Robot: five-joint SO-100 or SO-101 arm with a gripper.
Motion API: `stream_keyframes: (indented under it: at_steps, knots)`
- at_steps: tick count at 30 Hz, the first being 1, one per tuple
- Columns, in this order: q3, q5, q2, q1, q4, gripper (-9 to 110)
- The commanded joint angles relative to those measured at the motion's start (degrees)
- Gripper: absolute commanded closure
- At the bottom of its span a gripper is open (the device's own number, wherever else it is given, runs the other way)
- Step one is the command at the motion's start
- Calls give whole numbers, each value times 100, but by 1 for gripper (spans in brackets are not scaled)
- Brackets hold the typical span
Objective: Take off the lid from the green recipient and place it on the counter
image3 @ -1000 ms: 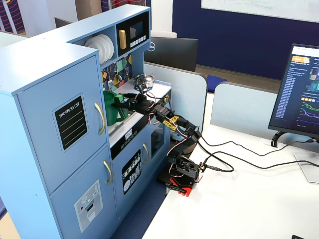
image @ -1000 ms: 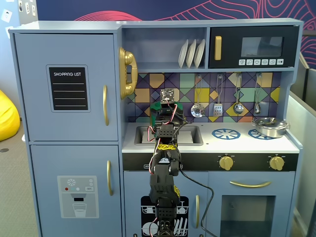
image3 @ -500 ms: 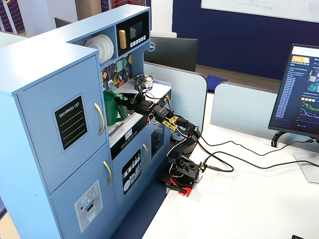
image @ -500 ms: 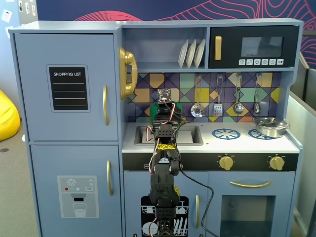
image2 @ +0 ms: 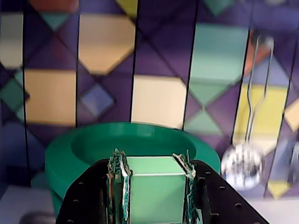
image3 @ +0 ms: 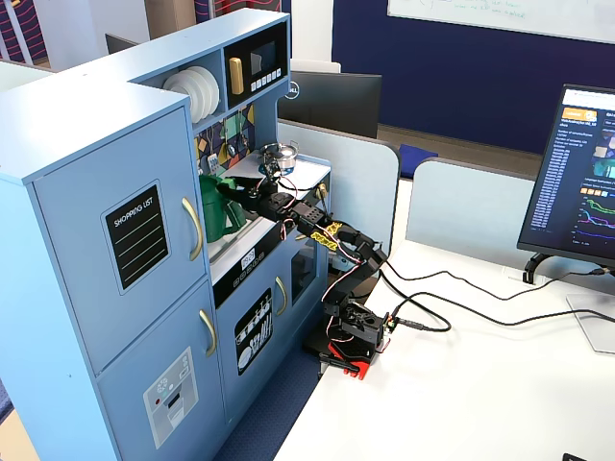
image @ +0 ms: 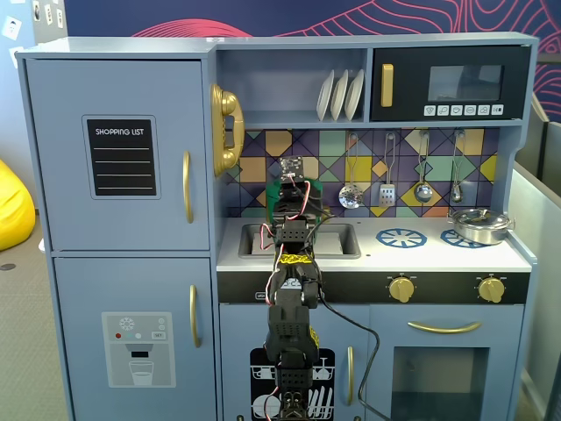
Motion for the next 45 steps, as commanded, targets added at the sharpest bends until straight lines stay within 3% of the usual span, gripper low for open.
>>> stream_keyframes:
  at_steps: [1, 8, 25, 45]
  knots:
    - [-571, -105, 53, -18, -272, 101]
    - [-571, -70, 264, 422, -141, 101]
    - [-369, 237, 422, 2962, 492, 101]
    - [1907, 237, 422, 3287, -1283, 101]
